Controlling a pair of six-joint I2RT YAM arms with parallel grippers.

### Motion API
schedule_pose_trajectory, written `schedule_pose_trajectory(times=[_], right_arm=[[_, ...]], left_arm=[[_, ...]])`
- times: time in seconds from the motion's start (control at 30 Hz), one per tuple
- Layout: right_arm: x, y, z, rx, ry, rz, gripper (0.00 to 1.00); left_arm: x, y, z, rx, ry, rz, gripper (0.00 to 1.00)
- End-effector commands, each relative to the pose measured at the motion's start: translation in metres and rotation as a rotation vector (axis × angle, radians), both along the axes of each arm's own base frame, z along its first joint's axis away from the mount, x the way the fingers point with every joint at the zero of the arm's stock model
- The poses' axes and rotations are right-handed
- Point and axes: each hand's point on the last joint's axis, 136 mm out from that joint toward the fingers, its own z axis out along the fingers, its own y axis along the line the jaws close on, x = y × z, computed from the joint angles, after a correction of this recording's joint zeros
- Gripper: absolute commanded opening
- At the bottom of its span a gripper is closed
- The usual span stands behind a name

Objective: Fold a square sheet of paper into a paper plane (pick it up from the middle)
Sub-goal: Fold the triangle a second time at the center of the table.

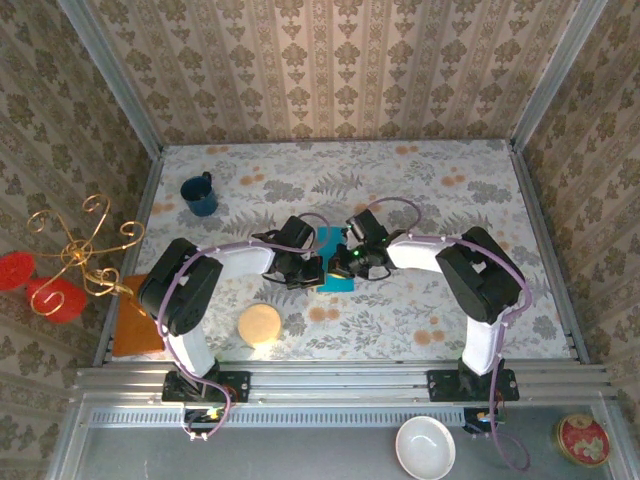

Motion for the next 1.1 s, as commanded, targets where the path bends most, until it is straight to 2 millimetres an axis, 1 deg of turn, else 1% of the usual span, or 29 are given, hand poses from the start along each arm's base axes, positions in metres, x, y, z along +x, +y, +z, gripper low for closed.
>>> schedule_pose_trajectory(times=[0.0,0.07,0.2,0.27,0.37,0.47,0.6,0.8,0.9,0.97,1.07], right_arm=[[-0.005,0.005,-0.010,0.003,0.042,0.009,0.00],[-0.004,0.006,-0.012,-0.001,0.044,0.012,0.00],[-0.004,0.001,-0.021,-0.039,0.056,0.002,0.00],[-0.003,-0.005,-0.025,-0.069,0.059,-0.010,0.00],[0.004,-0.019,-0.031,-0.092,0.065,-0.054,0.00],[0.015,-0.034,-0.034,-0.096,0.063,-0.107,0.00],[0.035,-0.057,-0.036,-0.095,0.053,-0.180,0.00],[0.065,-0.094,-0.037,-0.100,0.031,-0.269,0.00],[0.072,-0.104,-0.031,-0.108,0.015,-0.275,0.00],[0.075,-0.103,-0.019,-0.102,-0.018,-0.264,0.00],[0.074,-0.097,0.007,-0.070,-0.084,-0.241,0.00]], left_arm=[[-0.020,0.025,-0.028,0.108,0.094,0.013,0.00],[-0.020,0.025,-0.028,0.111,0.096,0.015,0.00],[-0.022,0.026,-0.029,0.114,0.099,0.018,0.00],[-0.023,0.028,-0.030,0.123,0.103,0.018,0.00],[-0.028,0.035,-0.035,0.148,0.123,0.024,0.00],[-0.036,0.043,-0.041,0.179,0.149,0.033,0.00],[-0.043,0.051,-0.048,0.197,0.174,0.041,0.00],[-0.044,0.050,-0.048,0.192,0.174,0.039,0.00],[-0.041,0.047,-0.046,0.180,0.166,0.032,0.00],[-0.039,0.044,-0.044,0.170,0.158,0.030,0.00],[-0.035,0.040,-0.041,0.154,0.151,0.029,0.00]])
